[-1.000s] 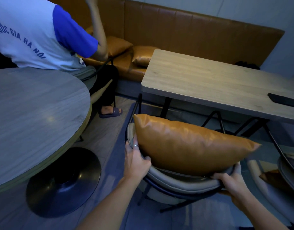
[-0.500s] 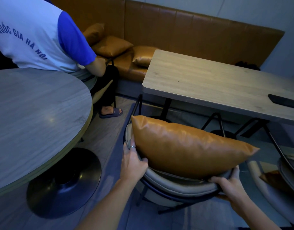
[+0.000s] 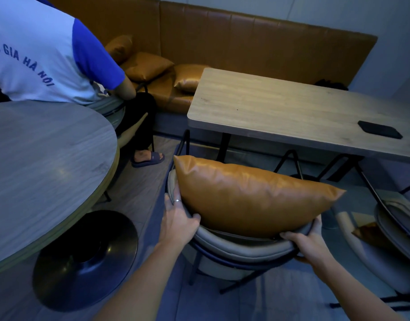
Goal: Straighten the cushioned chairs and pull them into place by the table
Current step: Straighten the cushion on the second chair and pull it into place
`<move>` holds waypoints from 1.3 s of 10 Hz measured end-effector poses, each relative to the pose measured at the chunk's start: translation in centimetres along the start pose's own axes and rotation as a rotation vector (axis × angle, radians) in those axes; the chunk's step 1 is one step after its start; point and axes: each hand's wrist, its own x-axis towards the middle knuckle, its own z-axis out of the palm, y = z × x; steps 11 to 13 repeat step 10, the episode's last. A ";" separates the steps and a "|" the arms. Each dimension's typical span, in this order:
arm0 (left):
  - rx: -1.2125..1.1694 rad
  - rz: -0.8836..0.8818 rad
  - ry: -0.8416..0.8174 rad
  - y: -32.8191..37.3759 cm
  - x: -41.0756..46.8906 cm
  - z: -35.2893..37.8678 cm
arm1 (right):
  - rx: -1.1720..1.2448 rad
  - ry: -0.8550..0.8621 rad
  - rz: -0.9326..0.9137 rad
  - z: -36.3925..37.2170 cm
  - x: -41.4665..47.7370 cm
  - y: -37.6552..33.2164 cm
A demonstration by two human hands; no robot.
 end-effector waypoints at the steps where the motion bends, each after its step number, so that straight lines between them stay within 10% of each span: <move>1: 0.031 0.010 0.028 0.2 -0.2 0.3 | -0.064 0.023 0.000 0.2 0.0 -0.1; 5: 0.247 -0.005 0.123 0.0 -0.7 1.4 | -0.261 0.054 -0.022 0.5 0.3 0.0; 8: 0.813 0.098 -0.018 3.9 -3.4 -2.5 | -0.969 -0.027 0.023 -1.9 -3.1 -3.7; 13: 0.852 0.292 -0.142 13.5 -7.4 -6.7 | -1.018 -0.220 -0.038 -6.7 -7.3 -12.3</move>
